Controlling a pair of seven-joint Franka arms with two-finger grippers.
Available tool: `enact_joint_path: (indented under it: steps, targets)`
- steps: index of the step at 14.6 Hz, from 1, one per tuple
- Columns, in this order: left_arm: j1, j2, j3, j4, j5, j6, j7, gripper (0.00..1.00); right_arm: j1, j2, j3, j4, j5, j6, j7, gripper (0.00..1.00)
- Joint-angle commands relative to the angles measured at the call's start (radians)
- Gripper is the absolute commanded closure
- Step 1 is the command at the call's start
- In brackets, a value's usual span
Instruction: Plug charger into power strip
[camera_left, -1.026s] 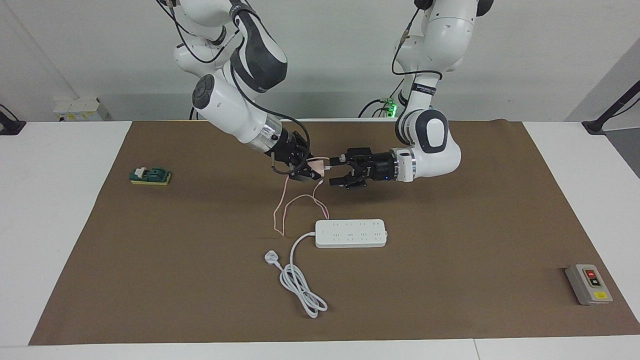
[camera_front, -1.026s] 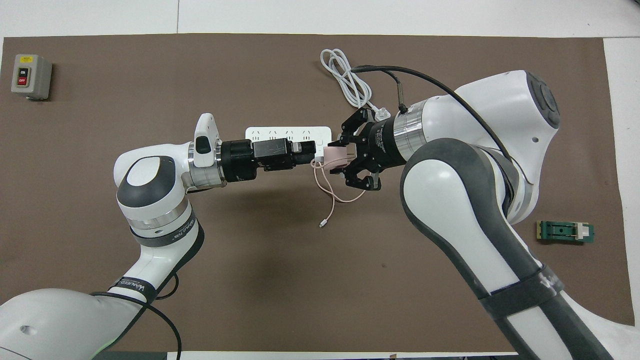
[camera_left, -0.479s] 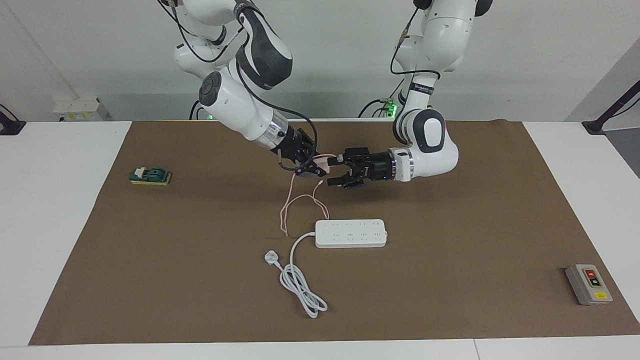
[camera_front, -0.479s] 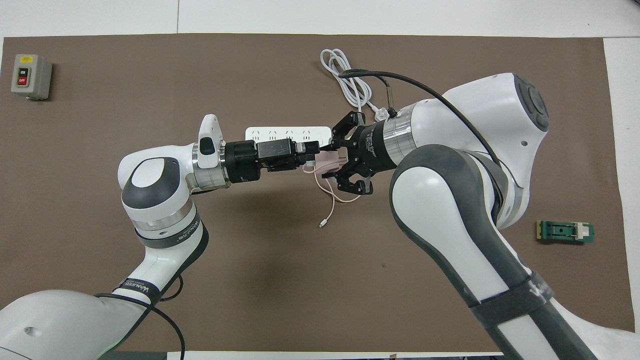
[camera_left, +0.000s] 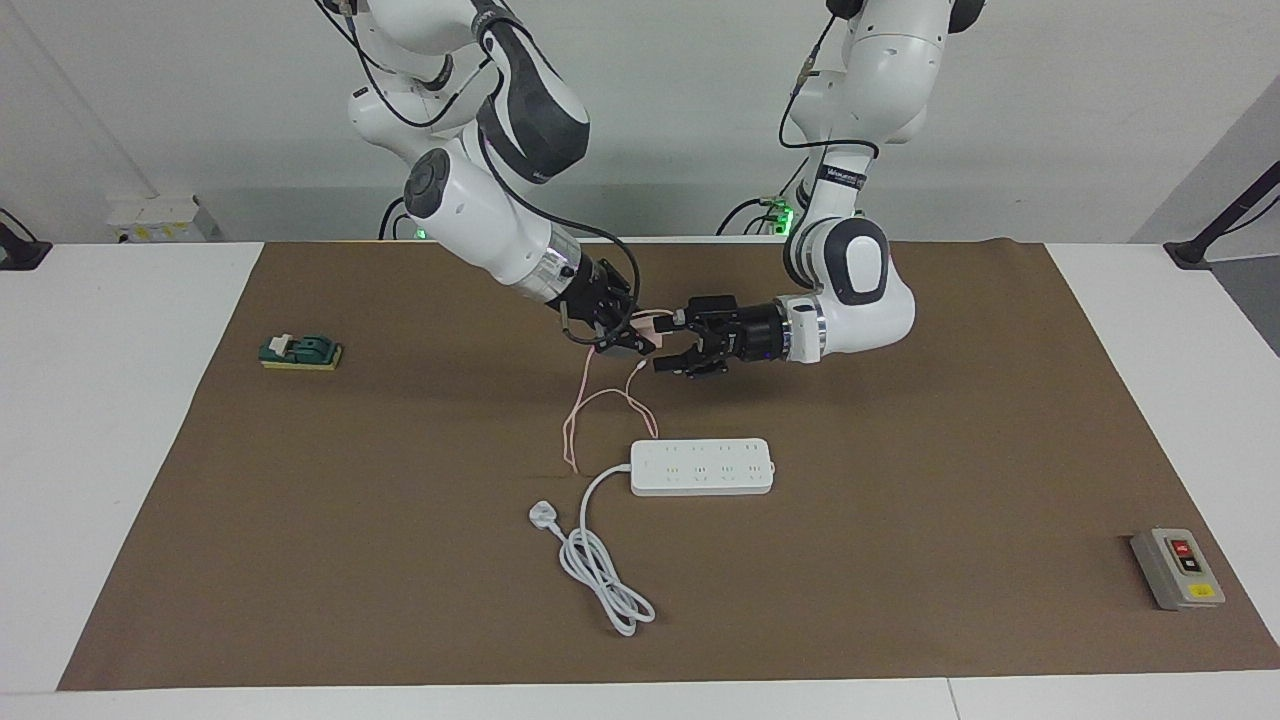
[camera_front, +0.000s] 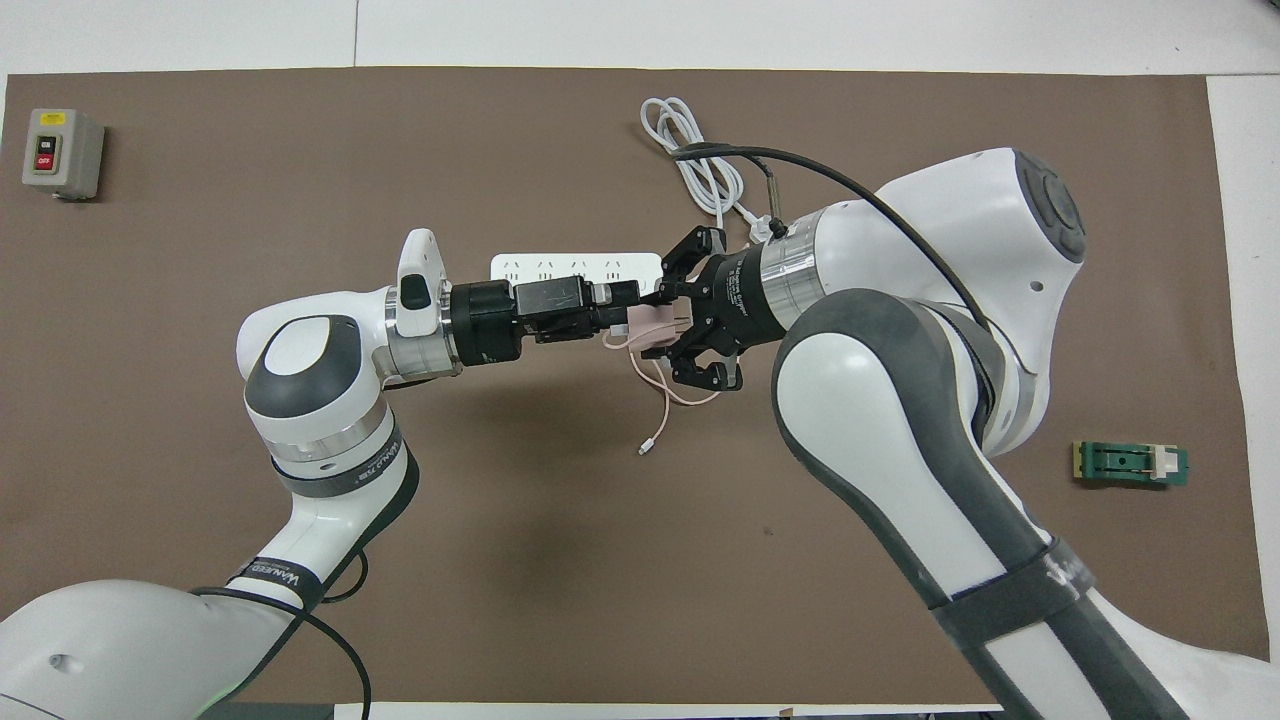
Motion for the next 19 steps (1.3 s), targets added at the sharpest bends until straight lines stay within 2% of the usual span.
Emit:
enact_joint_path:
  steps: [1,10,19]
  targets:
    - [-0.022,-0.014,0.012,-0.02,-0.028,0.024,0.021,0.02,-0.002,0.001,0.003,0.001,0.027,0.015,0.013,1.0]
    - [-0.03,-0.019,0.012,-0.035,-0.028,0.023,0.038,0.26,-0.004,0.002,0.003,0.004,0.045,0.015,0.013,1.0]
    - [-0.028,-0.031,0.011,-0.067,-0.029,0.009,0.065,0.26,-0.007,0.002,0.003,0.004,0.053,0.015,0.012,1.0]
